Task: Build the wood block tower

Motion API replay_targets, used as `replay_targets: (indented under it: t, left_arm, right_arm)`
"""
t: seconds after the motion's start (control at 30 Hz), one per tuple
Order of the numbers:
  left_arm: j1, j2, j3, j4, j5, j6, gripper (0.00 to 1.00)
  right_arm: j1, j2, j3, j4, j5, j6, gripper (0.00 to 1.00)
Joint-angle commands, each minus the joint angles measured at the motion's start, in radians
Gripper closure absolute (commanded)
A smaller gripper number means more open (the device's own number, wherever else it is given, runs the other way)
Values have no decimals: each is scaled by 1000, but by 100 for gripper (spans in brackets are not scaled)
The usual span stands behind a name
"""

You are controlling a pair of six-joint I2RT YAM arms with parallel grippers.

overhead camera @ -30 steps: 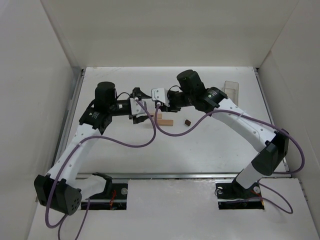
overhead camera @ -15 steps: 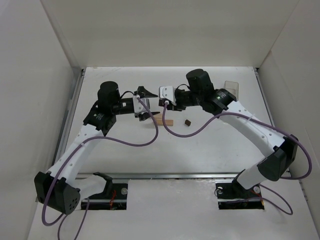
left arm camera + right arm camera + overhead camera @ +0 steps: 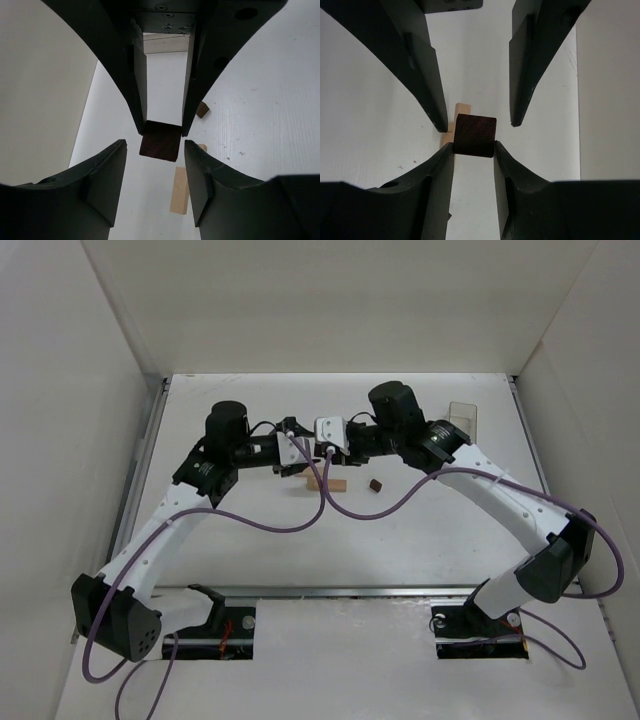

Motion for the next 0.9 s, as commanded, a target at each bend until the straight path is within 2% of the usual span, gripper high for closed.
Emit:
replay_targets:
  t: [0.0, 0.2, 0.37, 0.6, 0.63, 0.67, 0.77, 0.8, 0.87]
  left_arm:
    - [-17, 9, 65, -39, -9, 49, 54]
    - [-17, 32, 78, -94, -18, 102, 57]
    - [-17, 41, 78, -114, -18, 111, 68]
    - [-17, 41, 78, -114, -18, 111, 68]
    - [-17, 41, 78, -114, -18, 120, 71]
    - [-17, 41, 78, -114, -18, 120, 80]
    - [-17, 41, 78, -114, -9, 120, 94]
    - [-17, 41, 78, -114, -9, 120, 100]
    - [-17, 41, 78, -114, 2, 111, 100]
  right_arm:
    - [21, -25, 8, 30, -25, 5, 100]
    - [21, -25, 18, 30, -14, 5, 100]
    - [21, -25, 18, 30, -5, 5, 100]
    - [30, -25, 18, 21, -14, -4, 100]
    - [30, -25, 18, 21, -14, -4, 100]
    - [30, -16, 18, 21, -25, -4, 100]
    - [30, -16, 18, 21, -37, -4, 100]
    - [30, -16, 18, 21, -37, -4, 97]
    - [30, -16, 8, 34, -37, -4, 87]
